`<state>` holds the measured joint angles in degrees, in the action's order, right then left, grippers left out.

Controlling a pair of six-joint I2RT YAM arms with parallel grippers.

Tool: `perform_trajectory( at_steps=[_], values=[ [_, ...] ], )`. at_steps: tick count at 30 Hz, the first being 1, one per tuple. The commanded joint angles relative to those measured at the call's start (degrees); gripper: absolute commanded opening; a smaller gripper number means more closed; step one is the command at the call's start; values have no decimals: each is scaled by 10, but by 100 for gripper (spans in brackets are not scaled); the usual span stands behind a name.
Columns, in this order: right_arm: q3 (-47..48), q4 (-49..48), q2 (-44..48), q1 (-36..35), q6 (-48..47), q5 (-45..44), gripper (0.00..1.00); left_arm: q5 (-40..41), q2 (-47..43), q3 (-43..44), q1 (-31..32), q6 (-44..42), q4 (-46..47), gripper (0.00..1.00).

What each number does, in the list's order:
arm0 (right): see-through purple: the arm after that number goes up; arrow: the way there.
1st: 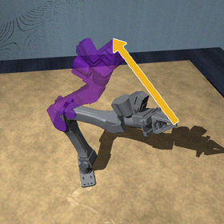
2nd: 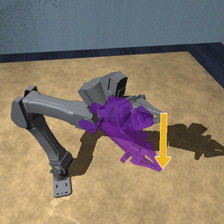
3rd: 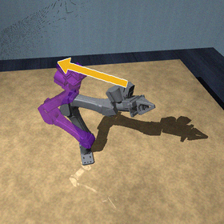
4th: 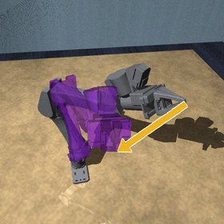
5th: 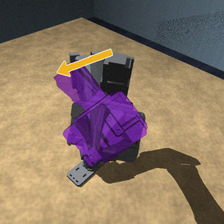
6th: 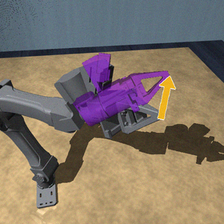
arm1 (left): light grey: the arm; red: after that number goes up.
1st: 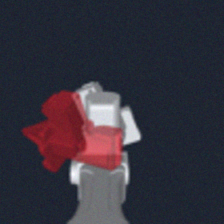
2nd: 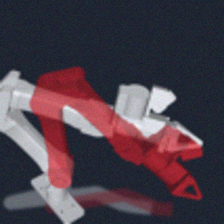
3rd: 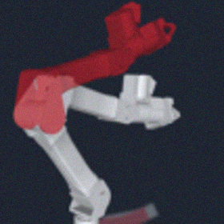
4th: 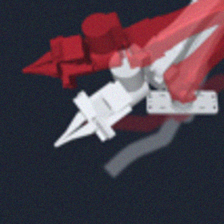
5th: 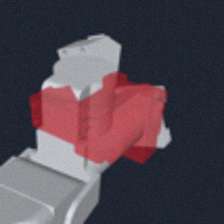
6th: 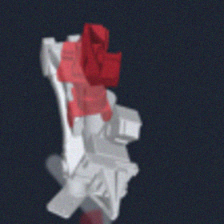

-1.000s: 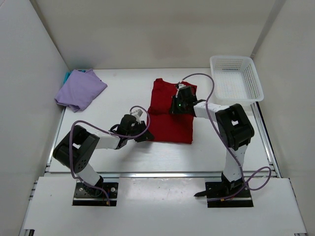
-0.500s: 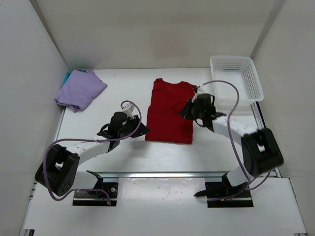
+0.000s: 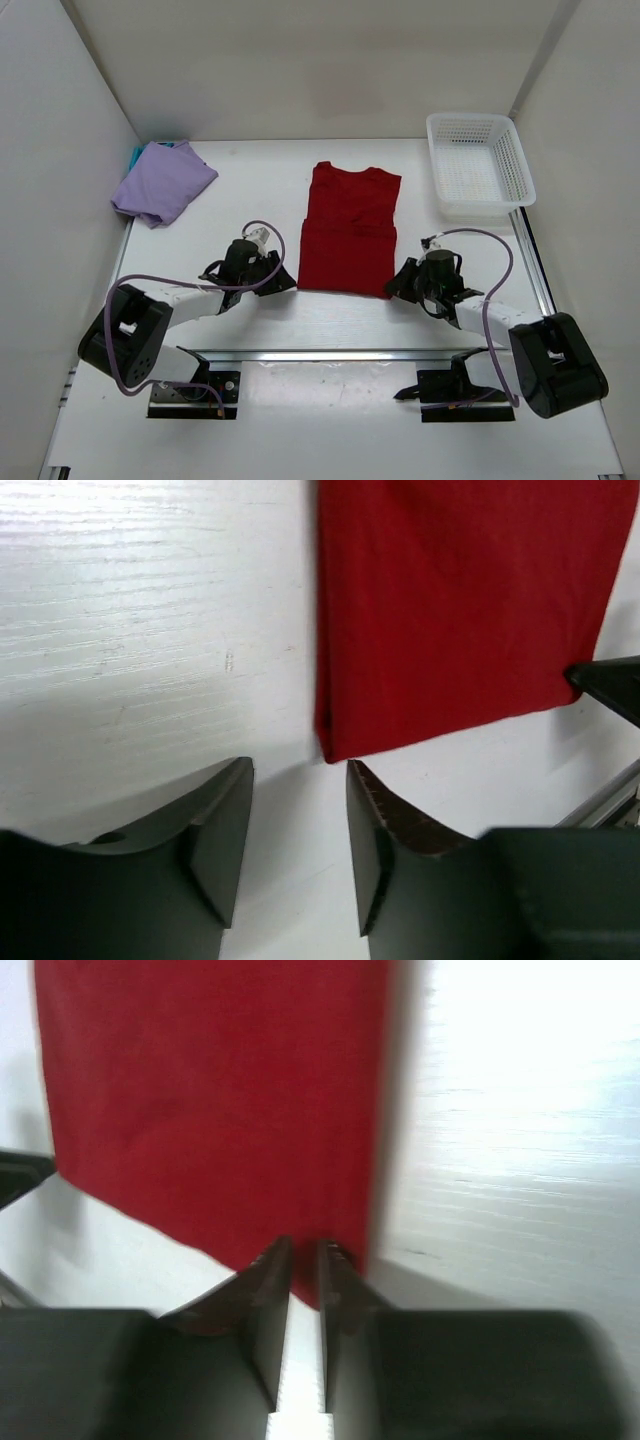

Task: Fold and stack the t-shirts
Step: Grab one side of the 2/3 rectangular tshirt with both arms

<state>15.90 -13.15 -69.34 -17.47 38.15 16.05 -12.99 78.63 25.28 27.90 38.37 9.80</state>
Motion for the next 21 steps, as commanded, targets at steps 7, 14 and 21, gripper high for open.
perform_trajectory(
  at_steps=[7,14,21],
  values=[
    [-33,43,130,34,-10,-13,40,-9,17,9,25,10,27,64],
    [-21,48,54,32,-25,28,37,-5,58,22,48,3,26,50],
    [-18,4,6,19,-12,60,15,-4,65,26,48,8,37,34]
  ],
)
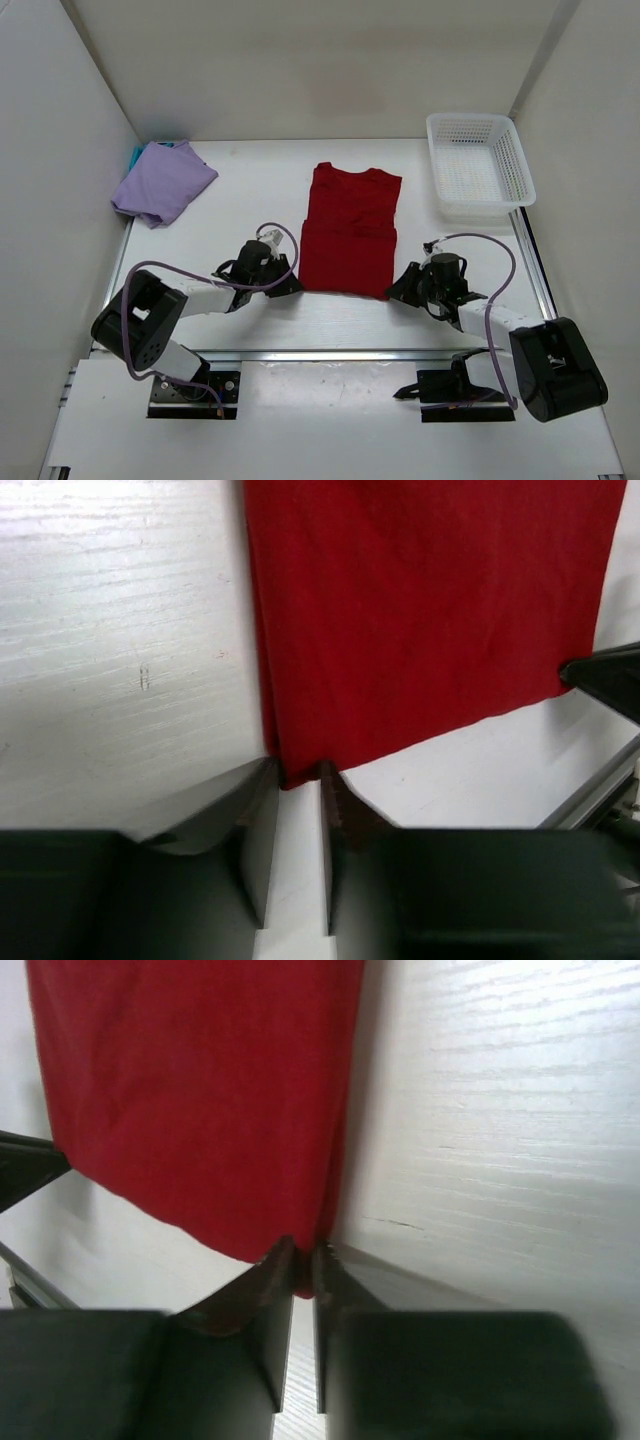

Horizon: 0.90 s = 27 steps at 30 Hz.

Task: Fold and stack the t-shirts
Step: Grab one side of the 2/3 rectangular tshirt with both arms, then fold the long partially folded tshirt into a neat square

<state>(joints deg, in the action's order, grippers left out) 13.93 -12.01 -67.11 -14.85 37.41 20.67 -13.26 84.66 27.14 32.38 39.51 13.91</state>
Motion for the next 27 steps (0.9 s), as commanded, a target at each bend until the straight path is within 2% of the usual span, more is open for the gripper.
perform_trajectory(
  at_steps=[1,2,5,9,12,15,18,20,22,25,27],
  values=[
    [3,-6,-16,-4,-6,10,7,2,8,10,4,-5,-5,27],
    [5,-4,-5,-9,-4,5,2,4,9,12,4,-2,-5,17],
    [5,18,22,-18,-6,-14,0,24,-15,1,0,18,-5,1],
    [-10,88,96,-46,0,-24,0,40,-99,-11,5,6,-66,0],
    [-18,180,187,-124,34,-83,0,47,-195,-40,23,-20,-139,0],
    [-15,271,316,-223,105,-118,0,46,-328,-58,35,-29,-292,0],
    [25,333,376,-258,128,-149,0,30,-430,-27,30,-10,-363,0],
    [63,348,365,-244,109,-137,0,24,-450,9,28,-3,-385,0],
    [130,343,325,-203,48,-103,0,20,-421,61,21,-7,-381,0],
    [196,319,243,-73,-21,-28,0,-21,-339,145,-9,-10,-332,0],
    [235,293,162,0,-49,32,0,-15,-274,187,-23,-7,-276,0]
  ],
)
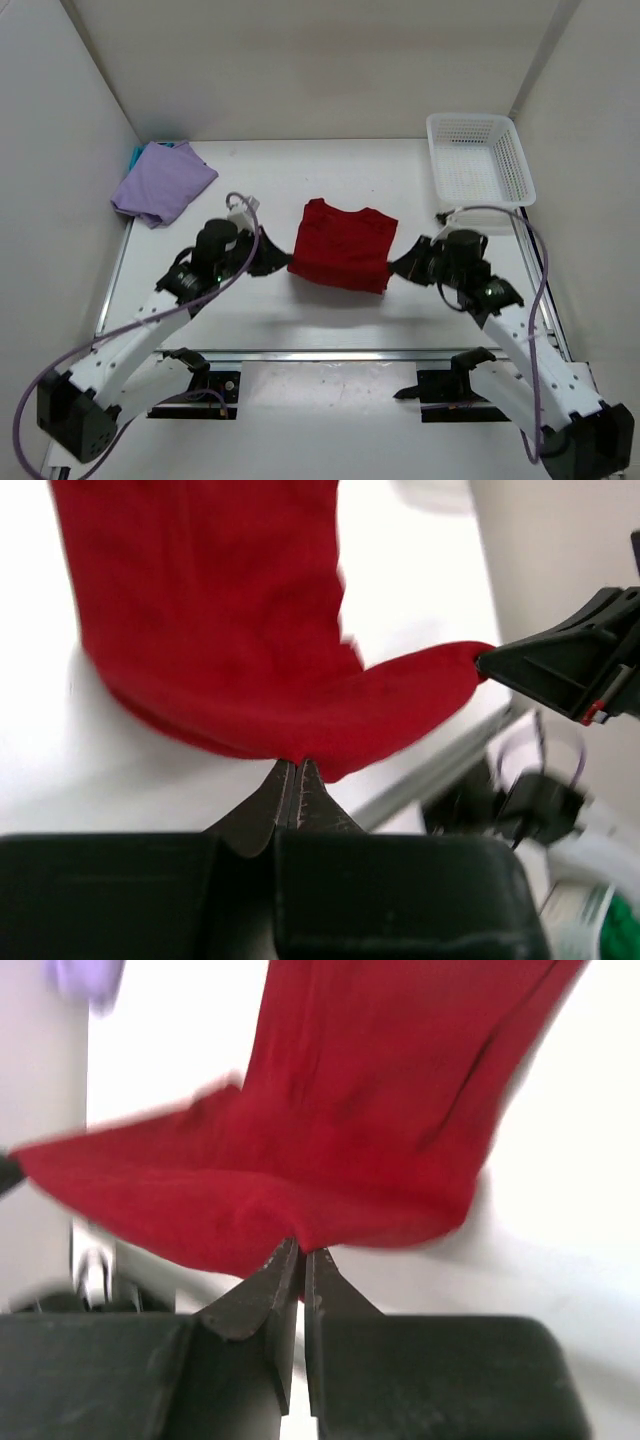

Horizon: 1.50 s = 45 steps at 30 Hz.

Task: Fold and stack the t-shirts
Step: Fold the long partially folded tshirt into a neat square

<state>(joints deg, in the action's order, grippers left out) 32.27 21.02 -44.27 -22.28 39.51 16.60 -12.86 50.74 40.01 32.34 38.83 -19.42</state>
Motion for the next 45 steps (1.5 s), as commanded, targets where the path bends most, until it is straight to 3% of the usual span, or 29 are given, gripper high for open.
perform_trajectory(
  at_steps=[1,5,12,15,16,19,21,22,23,25,27,28,30,34,39,45],
  values=[
    [79,-50,-86,111,-81,97,0,-28,114,89,-34,-2,71,0],
    [198,-88,-241,147,-108,110,0,-32,307,223,-74,-3,115,0],
    [390,-107,-514,176,-112,77,1,16,596,467,-129,-21,51,0],
    [468,-78,-605,183,-119,56,0,11,668,541,-141,-14,30,2],
    [476,-70,-631,182,-126,46,0,2,679,557,-150,-12,35,5],
    [508,-62,-670,177,-131,22,0,1,719,596,-146,-12,24,27],
    [538,-58,-688,176,-131,25,9,-8,731,613,-149,-9,32,41],
    [555,-49,-694,178,-131,31,20,-13,726,619,-153,0,32,47],
    [561,-34,-699,181,-134,30,33,-14,720,612,-156,11,39,47],
    [564,-27,-682,176,-143,13,42,-10,679,576,-154,12,71,45],
    [523,-55,-632,169,-141,9,42,-4,639,519,-136,4,103,43],
    [482,-67,-613,167,-132,1,41,-7,608,475,-133,1,117,43],
    [399,-137,-543,152,-109,11,22,0,572,409,-91,-7,163,44],
    [242,-227,-486,113,-80,36,2,9,554,284,-51,0,227,39],
    [140,-263,-505,102,-77,46,0,-2,581,196,-65,11,258,35],
    [67,-277,-493,98,-73,32,0,-11,507,20,-70,48,351,34]
  ],
)
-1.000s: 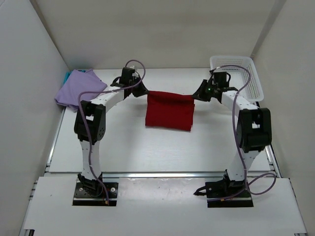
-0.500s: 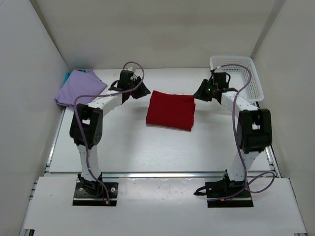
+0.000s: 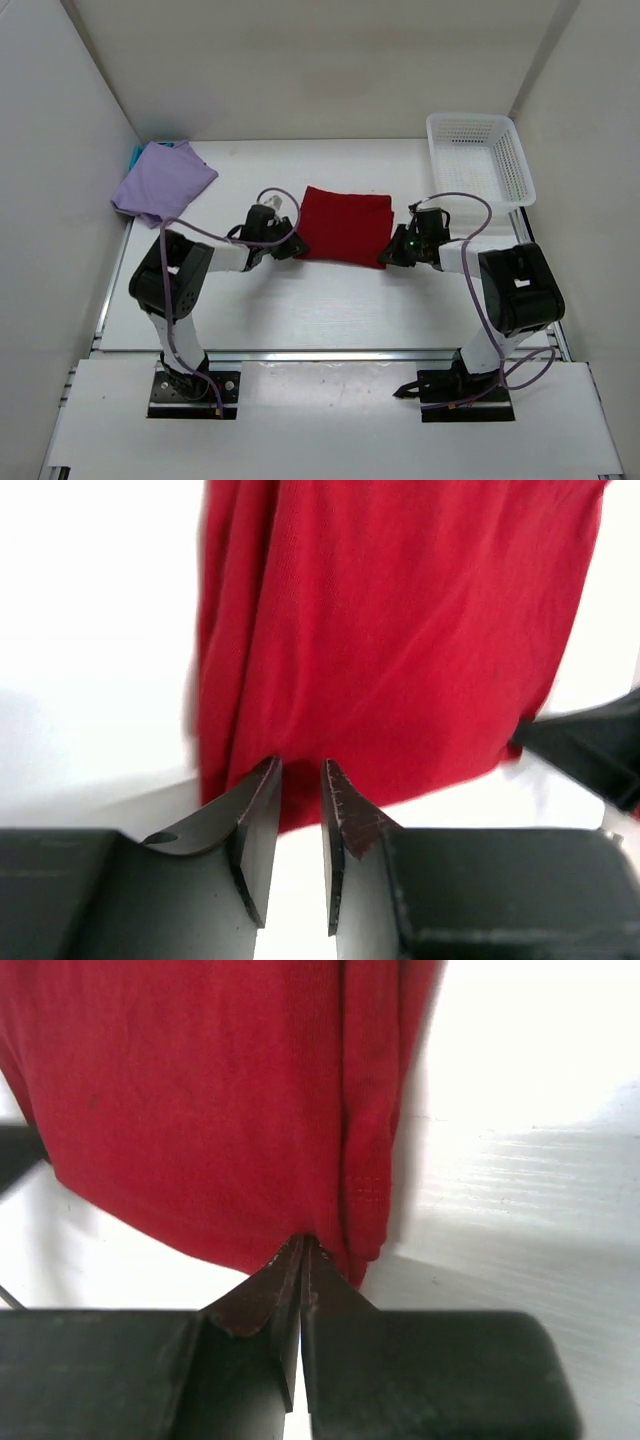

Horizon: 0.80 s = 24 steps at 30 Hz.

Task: Fold and stack the t-shirts
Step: Fold the long partially folded tshirt into a neat square

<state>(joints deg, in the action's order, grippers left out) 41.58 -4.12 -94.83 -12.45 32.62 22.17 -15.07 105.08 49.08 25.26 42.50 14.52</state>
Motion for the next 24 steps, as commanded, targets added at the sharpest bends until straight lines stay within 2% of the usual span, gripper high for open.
perform_trajectory(
  at_steps=[1,5,7,10,12,14,16,20,24],
  values=[
    [-33,-27,15,0,-7,-21,0,5,-56,-84,5,14,16,34],
    [-76,-2,73,-10,-15,-16,0,-15,-139,-177,5,42,43,33],
    [-76,6,119,-3,-17,-7,0,-14,-215,-210,8,50,42,35],
    [-46,17,154,-5,-15,-6,7,22,-296,-184,8,32,-8,39],
    [-6,25,137,-13,-19,4,8,20,-302,-146,8,28,-23,39],
    [48,24,97,-25,-33,15,6,19,-273,-92,9,29,-29,39],
    [120,17,32,-29,-44,22,4,-12,-202,-18,11,32,-23,37],
    [220,-12,-70,-16,-34,44,0,-14,-58,79,2,38,-28,36],
    [265,-22,-162,-1,-30,37,0,-11,51,170,-36,29,-42,34]
  ],
)
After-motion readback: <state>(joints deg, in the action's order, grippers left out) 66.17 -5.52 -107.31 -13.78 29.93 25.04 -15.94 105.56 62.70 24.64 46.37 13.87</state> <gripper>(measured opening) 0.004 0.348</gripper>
